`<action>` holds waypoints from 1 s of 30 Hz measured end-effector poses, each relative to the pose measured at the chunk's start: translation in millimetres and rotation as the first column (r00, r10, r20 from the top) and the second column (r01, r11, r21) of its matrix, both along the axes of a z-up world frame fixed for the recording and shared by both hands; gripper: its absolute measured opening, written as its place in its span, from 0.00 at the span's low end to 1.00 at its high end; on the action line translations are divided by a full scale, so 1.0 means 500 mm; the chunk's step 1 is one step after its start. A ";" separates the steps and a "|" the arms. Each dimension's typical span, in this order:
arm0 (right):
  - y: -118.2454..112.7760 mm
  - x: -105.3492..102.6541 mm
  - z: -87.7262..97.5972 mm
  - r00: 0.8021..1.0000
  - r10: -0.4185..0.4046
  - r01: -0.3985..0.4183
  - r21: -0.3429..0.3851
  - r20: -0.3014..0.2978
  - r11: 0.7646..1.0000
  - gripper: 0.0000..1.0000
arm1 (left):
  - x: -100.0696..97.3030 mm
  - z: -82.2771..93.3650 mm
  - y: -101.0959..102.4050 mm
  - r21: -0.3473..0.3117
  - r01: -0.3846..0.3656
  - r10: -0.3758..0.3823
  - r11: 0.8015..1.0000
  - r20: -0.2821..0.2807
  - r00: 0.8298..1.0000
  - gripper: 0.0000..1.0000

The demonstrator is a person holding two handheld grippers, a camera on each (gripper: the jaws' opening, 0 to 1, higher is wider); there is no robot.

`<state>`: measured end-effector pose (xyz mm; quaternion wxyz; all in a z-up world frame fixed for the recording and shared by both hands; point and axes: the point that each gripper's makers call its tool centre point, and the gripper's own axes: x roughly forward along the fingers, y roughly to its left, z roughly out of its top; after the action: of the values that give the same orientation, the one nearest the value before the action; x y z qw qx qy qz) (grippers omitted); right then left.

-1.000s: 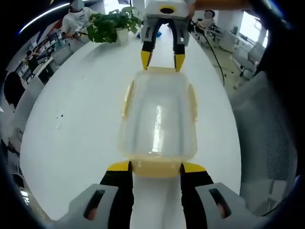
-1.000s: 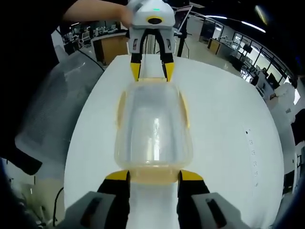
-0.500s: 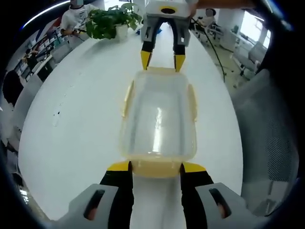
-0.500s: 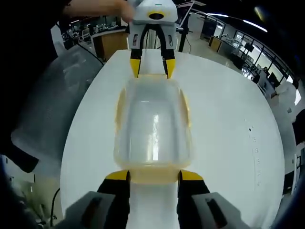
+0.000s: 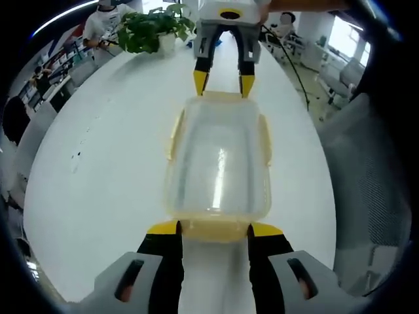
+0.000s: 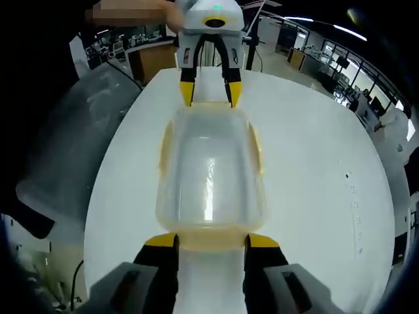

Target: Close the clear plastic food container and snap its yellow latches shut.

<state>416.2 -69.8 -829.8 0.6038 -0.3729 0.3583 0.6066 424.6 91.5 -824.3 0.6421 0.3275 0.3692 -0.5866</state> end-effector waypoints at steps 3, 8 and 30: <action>0.000 0.001 -0.003 1.000 -0.005 0.005 0.000 -0.007 1.000 0.36 | 0.004 -0.004 -0.001 0.000 0.019 -0.019 1.000 -0.003 1.000 0.35; 0.001 0.002 -0.005 1.000 0.000 0.000 0.003 -0.007 1.000 0.36 | 0.004 -0.010 -0.001 -0.009 0.039 -0.040 0.999 -0.024 0.999 0.35; -0.001 -0.003 -0.006 1.000 -0.008 0.009 0.064 -0.011 0.998 0.38 | 0.000 -0.016 0.006 -0.094 0.010 -0.016 0.995 -0.063 0.998 0.41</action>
<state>414.7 -70.1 -832.9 0.6161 -0.3485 0.3433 0.6173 424.8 94.7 -832.4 0.6408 0.2804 0.3594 -0.6178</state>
